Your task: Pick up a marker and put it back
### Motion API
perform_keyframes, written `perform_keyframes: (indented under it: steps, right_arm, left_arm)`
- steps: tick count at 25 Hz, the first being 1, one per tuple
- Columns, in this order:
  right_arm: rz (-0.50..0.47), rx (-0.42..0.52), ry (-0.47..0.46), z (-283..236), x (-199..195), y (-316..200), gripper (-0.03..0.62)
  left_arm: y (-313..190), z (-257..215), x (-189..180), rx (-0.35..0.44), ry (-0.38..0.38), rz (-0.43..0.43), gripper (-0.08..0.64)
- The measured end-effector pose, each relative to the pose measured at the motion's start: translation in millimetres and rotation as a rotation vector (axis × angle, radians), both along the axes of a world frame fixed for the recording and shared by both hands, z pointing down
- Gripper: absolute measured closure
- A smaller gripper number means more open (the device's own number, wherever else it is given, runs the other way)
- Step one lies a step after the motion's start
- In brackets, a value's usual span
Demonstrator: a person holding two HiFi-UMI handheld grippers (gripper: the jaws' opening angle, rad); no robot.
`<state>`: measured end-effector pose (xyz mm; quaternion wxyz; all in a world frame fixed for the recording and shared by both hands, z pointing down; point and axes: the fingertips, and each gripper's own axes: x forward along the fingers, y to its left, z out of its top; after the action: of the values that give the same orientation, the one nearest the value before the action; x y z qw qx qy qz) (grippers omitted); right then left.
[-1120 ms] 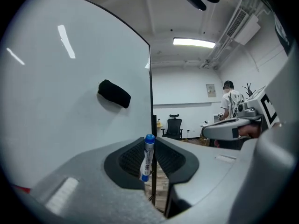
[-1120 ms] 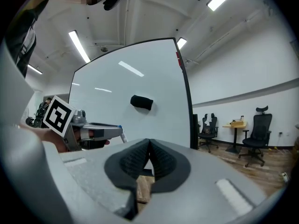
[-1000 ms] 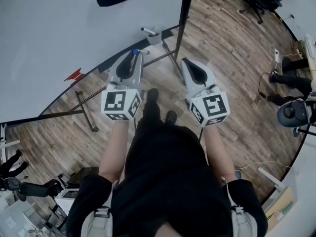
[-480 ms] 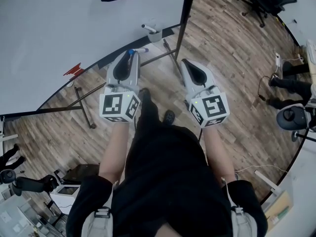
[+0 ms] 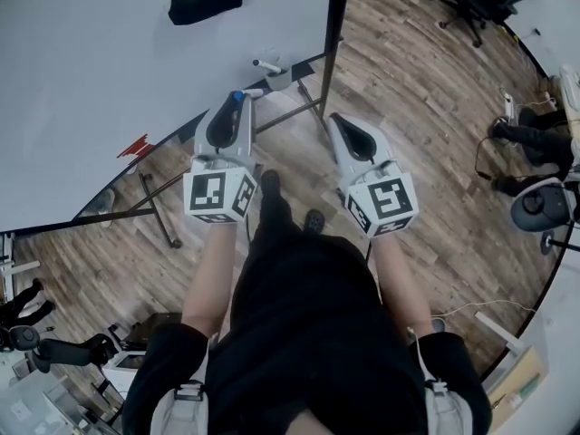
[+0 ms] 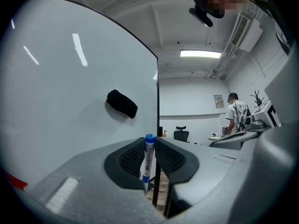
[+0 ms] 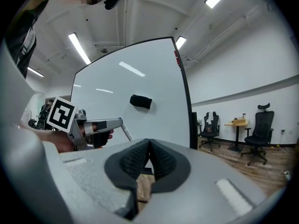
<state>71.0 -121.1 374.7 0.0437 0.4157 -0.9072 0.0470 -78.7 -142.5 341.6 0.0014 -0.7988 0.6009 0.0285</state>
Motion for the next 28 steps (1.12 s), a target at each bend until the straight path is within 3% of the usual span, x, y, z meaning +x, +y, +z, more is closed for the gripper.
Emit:
perform_keyframes:
  steps: [17, 28]
  right_arm:
    - [0.125, -0.007, -0.013, -10.8, -4.3, -72.4, 0.591]
    - [0.197, -0.039, -0.013, 2.3, 2.2, -89.0, 0.591]
  left_arm:
    - [-111.3, 27.1, 13.5, -0.041, -0.183, 0.142, 0.482]
    - [-145.4, 80.5, 19.3, -0.15, -0.361, 0.189, 0.482]
